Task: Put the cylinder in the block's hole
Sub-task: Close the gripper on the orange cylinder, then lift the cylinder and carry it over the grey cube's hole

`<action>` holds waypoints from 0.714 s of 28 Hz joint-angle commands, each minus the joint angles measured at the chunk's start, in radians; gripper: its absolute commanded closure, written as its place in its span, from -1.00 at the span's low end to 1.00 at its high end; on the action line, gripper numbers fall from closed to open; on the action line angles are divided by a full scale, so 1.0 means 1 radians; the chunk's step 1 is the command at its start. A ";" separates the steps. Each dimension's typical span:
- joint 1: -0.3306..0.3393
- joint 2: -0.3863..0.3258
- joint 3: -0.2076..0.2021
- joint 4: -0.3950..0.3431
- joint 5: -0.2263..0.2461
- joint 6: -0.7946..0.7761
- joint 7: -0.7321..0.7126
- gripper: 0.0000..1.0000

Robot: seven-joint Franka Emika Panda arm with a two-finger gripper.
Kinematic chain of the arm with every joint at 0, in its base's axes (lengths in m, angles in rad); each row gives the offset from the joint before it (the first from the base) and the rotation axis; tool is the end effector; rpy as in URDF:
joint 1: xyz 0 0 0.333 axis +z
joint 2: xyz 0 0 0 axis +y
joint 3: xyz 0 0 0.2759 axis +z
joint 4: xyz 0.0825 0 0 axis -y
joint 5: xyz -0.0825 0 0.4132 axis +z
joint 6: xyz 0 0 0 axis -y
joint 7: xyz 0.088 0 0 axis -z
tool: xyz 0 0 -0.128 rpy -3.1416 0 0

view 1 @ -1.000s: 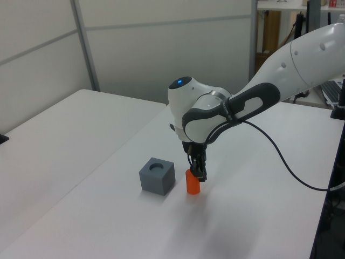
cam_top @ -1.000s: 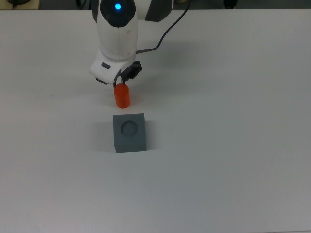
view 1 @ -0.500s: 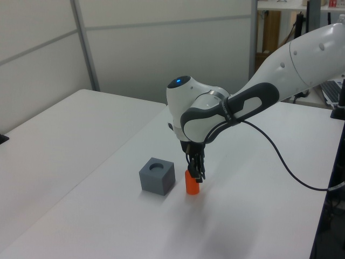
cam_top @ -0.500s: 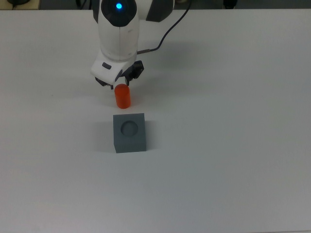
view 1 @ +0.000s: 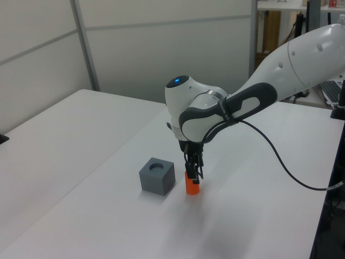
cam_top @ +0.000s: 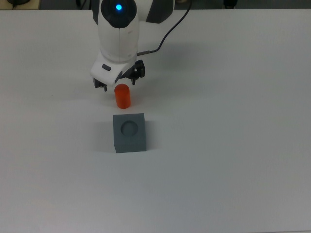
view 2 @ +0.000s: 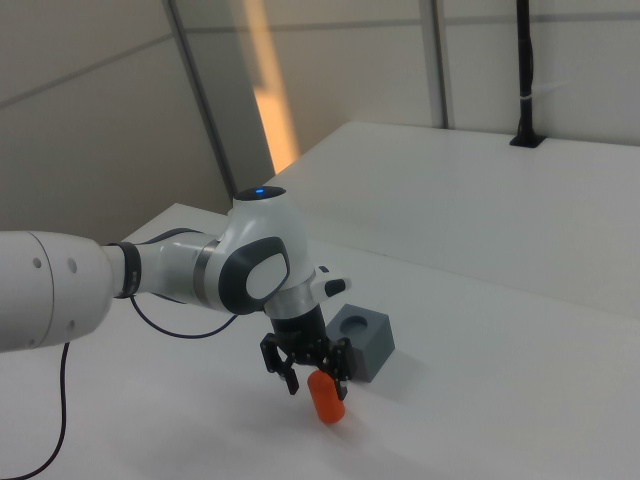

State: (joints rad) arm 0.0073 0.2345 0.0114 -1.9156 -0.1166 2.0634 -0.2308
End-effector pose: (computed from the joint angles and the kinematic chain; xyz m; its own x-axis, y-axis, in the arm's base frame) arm 0.6122 0.0031 0.2903 0.9482 0.2985 -0.1084 0.3070 -0.9490 0.0718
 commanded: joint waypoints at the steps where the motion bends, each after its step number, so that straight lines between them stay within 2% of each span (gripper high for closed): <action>1: -0.001 0.029 0.005 0.033 -0.018 0.024 -0.002 -0.48; 3: -0.001 0.031 0.006 0.035 -0.015 0.024 -0.001 -0.23; 5: -0.001 0.034 0.004 0.047 -0.014 0.024 -0.001 -0.18; 7: 0.000 0.051 0.006 0.058 -0.009 0.024 0.001 0.00; 9: 0.000 0.055 0.006 0.070 -0.009 0.026 0.001 0.04; 11: 0.000 0.062 0.006 0.075 -0.009 0.024 0.001 0.27; 13: 0.000 0.063 0.007 0.075 -0.009 0.024 -0.001 0.69; 15: 0.000 0.063 0.012 0.076 -0.009 0.024 -0.001 0.93; 16: 0.000 0.063 0.012 0.076 -0.008 0.024 -0.001 1.00; 20: 0.000 0.054 0.013 0.101 0.001 0.012 0.001 1.00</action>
State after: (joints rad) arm 0.0077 0.2831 0.0166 -1.8446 -0.1165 2.0640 -0.2308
